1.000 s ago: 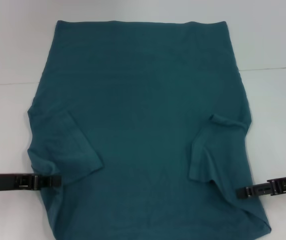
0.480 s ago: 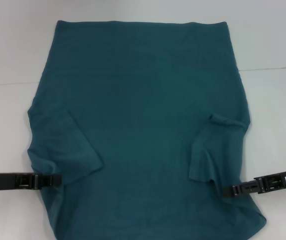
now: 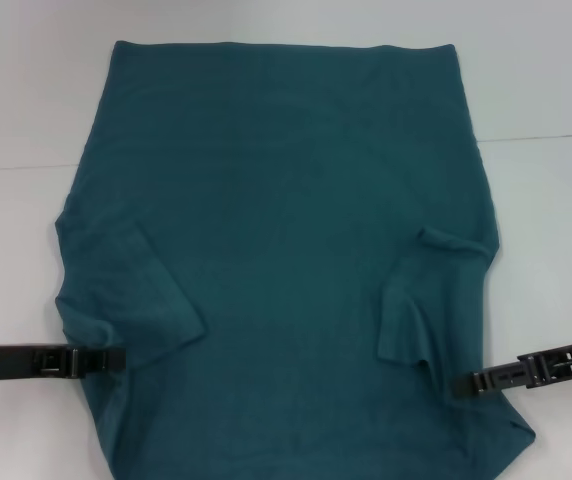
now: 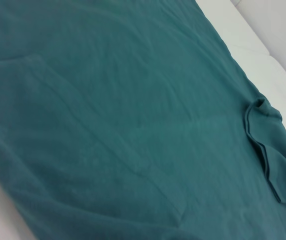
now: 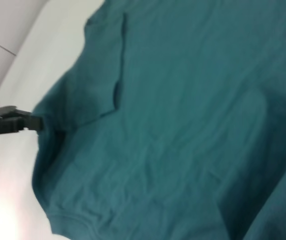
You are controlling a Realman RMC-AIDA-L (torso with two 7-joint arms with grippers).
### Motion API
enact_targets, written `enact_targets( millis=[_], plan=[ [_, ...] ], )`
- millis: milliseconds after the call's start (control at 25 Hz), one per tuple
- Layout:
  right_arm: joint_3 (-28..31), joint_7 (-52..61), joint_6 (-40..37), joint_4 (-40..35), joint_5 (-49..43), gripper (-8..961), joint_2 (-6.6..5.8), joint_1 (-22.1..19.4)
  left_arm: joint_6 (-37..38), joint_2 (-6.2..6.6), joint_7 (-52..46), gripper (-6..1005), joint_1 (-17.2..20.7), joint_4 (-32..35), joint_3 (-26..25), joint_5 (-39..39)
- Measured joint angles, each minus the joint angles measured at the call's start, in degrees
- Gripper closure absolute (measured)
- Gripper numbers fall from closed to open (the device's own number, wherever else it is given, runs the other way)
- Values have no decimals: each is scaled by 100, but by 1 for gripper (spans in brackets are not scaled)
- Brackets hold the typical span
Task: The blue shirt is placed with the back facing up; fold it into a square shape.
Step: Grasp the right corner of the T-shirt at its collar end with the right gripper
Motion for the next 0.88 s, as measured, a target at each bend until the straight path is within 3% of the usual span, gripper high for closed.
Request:
enact_targets(
  millis=[200, 880],
  plan=[
    [-71, 71, -28, 11, -113, 69, -65, 44, 0, 0, 5, 981, -11, -5, 1, -3],
    [-295, 240, -8, 36, -334, 70, -124, 135, -25, 7, 2, 983, -56, -48, -16, -2]
  ],
)
